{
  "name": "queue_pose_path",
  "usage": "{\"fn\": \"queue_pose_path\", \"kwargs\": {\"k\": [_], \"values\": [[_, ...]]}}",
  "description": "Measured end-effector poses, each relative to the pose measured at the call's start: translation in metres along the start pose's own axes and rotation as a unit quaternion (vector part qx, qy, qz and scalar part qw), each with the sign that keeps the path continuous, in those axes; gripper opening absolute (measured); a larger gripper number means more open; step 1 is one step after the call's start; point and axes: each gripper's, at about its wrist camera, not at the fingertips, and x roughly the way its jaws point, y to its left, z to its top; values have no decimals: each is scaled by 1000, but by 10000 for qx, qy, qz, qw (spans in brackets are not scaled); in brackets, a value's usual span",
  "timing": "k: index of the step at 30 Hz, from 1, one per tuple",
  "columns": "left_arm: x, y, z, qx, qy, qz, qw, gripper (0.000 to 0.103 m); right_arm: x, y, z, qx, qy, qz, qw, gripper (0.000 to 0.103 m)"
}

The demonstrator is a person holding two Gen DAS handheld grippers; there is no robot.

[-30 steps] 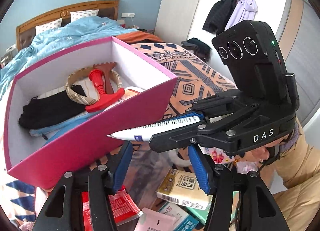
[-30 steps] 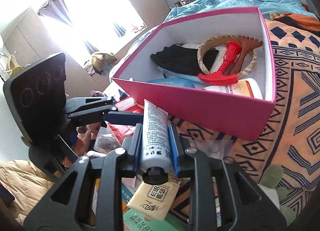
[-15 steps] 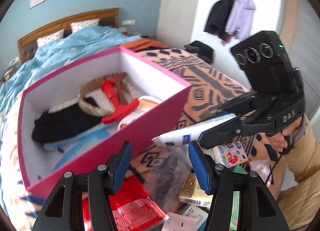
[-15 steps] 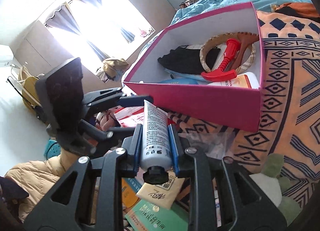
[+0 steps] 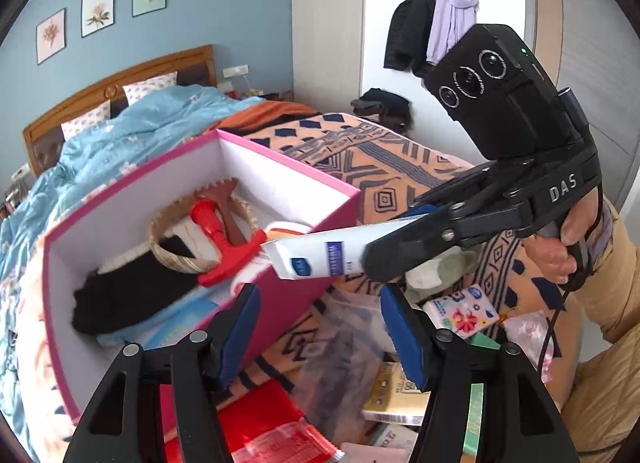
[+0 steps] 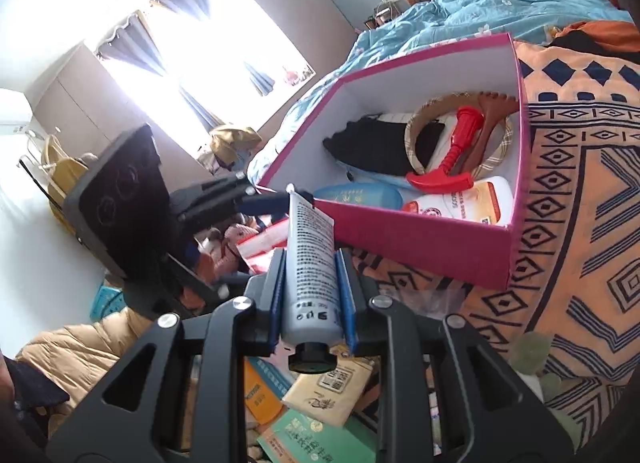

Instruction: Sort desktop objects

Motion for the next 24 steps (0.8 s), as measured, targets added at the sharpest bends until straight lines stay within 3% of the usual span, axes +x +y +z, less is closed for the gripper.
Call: {"fn": "queue_pose_path", "kwargs": {"k": [3, 6, 8, 13, 15, 24], "values": [[6, -1, -7, 4, 91, -41, 9999, 64, 7, -1, -8, -17, 72, -362, 9993, 26], [12, 1, -12, -2, 249, -21, 9997, 64, 10, -2, -16, -38, 195, -399, 9990, 26], [13, 0, -13, 119, 260, 116, 9995, 65, 11, -3, -19, -43, 242, -364, 9990, 26], [10, -16, -17, 761, 270, 46, 9967, 68, 11, -10, -24, 97, 487, 202, 9986, 28], [11, -23, -19, 963, 314, -11, 9949, 75, 11, -10, -25, 54, 597, 218, 9980, 28], [31, -32, -24, 1092, 513, -195, 9925, 75, 22, -15, -31, -10, 913, -95, 9958, 27]]}}
